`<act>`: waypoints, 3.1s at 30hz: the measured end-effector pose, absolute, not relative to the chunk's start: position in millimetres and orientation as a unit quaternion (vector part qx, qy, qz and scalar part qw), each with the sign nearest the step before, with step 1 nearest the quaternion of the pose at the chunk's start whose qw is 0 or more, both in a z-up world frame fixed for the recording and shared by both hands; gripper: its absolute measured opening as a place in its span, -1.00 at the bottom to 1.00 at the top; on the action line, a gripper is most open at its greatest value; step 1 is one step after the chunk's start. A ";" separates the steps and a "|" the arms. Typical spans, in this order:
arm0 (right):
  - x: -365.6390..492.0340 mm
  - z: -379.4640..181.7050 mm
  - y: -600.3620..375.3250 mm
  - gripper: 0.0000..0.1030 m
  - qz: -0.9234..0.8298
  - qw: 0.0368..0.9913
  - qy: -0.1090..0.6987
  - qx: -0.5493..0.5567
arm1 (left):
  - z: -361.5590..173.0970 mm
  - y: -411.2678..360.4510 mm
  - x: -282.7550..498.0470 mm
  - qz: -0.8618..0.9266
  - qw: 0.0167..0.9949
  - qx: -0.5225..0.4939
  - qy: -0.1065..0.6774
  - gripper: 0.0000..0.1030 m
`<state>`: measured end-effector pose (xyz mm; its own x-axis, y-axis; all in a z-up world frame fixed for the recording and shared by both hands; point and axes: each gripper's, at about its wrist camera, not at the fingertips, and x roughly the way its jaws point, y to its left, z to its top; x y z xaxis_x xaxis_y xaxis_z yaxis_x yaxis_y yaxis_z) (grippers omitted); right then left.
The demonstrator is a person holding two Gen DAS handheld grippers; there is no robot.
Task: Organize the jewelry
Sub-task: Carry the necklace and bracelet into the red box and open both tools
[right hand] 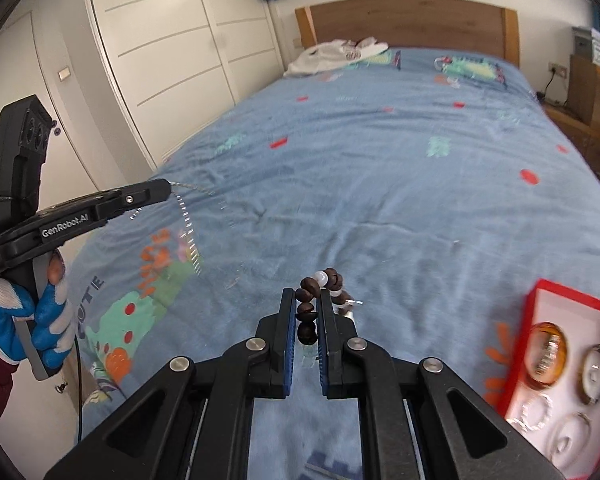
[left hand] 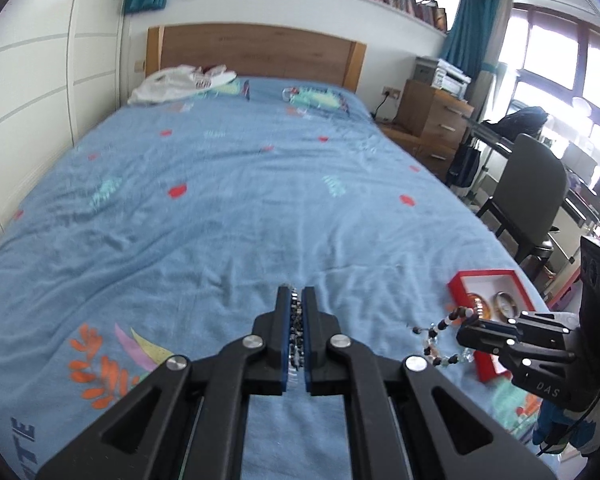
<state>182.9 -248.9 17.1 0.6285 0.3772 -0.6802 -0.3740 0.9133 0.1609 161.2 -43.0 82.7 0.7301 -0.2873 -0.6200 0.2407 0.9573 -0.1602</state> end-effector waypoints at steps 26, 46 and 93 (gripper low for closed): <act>83.6 106.8 -420.0 -0.81 0.112 0.949 0.293 0.014 | 183.2 -242.7 84.3 -0.280 0.919 0.013 0.279 -0.92; 131.1 49.8 -523.4 -0.81 0.073 0.938 0.334 0.067 | 107.3 -375.9 143.4 -0.308 0.881 0.053 0.355 -0.91; 178.7 -53.2 -551.7 -0.33 0.057 0.894 0.440 0.064 | -41.6 -410.2 188.2 -0.290 0.821 0.029 0.492 -0.80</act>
<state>178.7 -551.7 -53.2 0.6058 0.1586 -0.7797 -0.0455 0.9852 0.1650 188.2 -410.2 -41.6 0.3483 -0.4471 -0.8239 0.5047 0.8301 -0.2371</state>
